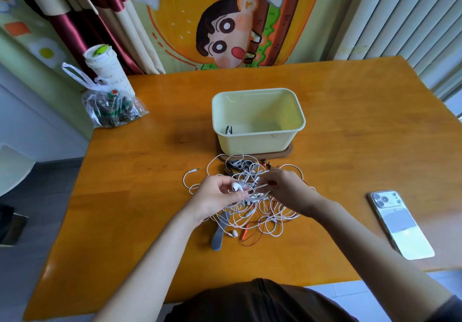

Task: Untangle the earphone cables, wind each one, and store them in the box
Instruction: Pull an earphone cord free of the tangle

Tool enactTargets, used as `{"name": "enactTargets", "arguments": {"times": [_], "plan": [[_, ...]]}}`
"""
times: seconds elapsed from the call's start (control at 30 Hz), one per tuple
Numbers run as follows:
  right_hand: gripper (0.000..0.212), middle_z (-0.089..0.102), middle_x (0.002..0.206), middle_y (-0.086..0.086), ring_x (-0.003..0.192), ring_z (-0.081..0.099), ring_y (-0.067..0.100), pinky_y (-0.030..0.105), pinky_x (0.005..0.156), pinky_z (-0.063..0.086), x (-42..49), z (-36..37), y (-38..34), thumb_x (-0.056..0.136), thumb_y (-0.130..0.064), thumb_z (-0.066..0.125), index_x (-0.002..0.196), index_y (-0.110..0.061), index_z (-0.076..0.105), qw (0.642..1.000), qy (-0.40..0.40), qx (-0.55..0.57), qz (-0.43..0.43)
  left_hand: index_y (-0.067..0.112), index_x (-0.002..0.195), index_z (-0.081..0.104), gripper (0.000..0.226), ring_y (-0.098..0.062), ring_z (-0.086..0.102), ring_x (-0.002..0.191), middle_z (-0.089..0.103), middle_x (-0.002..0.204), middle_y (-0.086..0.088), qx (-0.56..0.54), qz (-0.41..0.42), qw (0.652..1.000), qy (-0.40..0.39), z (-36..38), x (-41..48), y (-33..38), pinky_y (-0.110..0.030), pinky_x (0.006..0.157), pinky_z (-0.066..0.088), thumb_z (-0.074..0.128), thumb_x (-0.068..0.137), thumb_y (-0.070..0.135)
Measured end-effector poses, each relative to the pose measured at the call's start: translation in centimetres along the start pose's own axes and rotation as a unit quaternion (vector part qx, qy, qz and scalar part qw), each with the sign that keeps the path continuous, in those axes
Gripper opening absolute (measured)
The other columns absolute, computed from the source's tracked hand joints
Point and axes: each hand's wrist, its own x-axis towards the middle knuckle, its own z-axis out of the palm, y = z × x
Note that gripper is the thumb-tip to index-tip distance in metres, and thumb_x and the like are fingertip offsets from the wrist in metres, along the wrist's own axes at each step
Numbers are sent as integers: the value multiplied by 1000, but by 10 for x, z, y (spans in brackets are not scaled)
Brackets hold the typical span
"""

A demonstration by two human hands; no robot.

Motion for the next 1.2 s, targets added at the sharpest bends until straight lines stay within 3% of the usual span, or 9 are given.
{"name": "enactTargets", "arguments": {"times": [0.1,0.27,0.43,0.6,0.73,0.83,0.93,1.0,1.2], "plan": [[16,63,87,1,75,53,13,13,60,38,6,-10,-4,92,-11,57,100,-6,69,999,-36,1,26,15,91,71,13,3,62,66,68,73,12,29,26,999,11,-1,2,1,-13,60,49,74,80,8],[19,69,95,0,80,59,10,21,71,46,10,-25,-5,88,-20,64,103,-9,71,998,-43,-2,42,17,103,74,26,-3,54,62,66,73,11,123,50,990,44,1,6,-5,-20,56,43,77,78,21],[13,64,74,-3,64,54,10,13,52,37,12,-27,-7,87,-21,64,92,-12,73,998,-5,-17,55,19,98,75,24,-8,59,66,69,76,11,177,63,977,100,4,13,-5,-29,60,50,79,75,24],[15,60,72,-6,59,51,2,6,49,36,10,-24,-20,87,-24,66,89,-10,71,997,62,-8,51,21,96,72,21,-10,64,70,70,80,7,183,72,961,192,9,16,-3,-22,53,45,76,78,30],[14,59,73,-7,62,54,7,8,51,39,6,-4,-36,91,-24,60,93,-10,64,992,108,37,49,14,93,71,18,-21,65,75,70,80,-1,43,58,964,256,14,20,3,-34,61,53,73,82,28],[12,60,65,-3,56,60,11,20,54,47,0,13,-46,95,-22,54,95,-11,59,981,135,132,52,13,90,68,12,-18,62,83,69,86,-4,-103,-1,961,257,19,20,8,-27,68,49,70,86,25],[7,58,62,1,50,56,15,27,50,45,-6,27,-56,96,-21,52,96,-15,56,964,172,199,34,17,89,68,9,-22,65,93,71,90,-6,-230,-53,943,235,20,19,15,-41,83,51,69,86,26],[6,55,61,-4,50,53,12,21,46,40,-9,33,-60,96,-20,51,98,-18,57,956,189,222,30,15,91,68,10,-26,66,94,71,92,-10,-285,-66,930,222,19,19,19,-50,88,52,69,86,24],[4,58,78,-18,68,58,0,12,55,41,-16,43,-62,94,-18,56,94,-18,60,942,244,228,17,9,98,66,19,-20,63,72,66,83,-9,-367,-86,906,193,18,20,27,-32,59,53,68,86,23]]}}
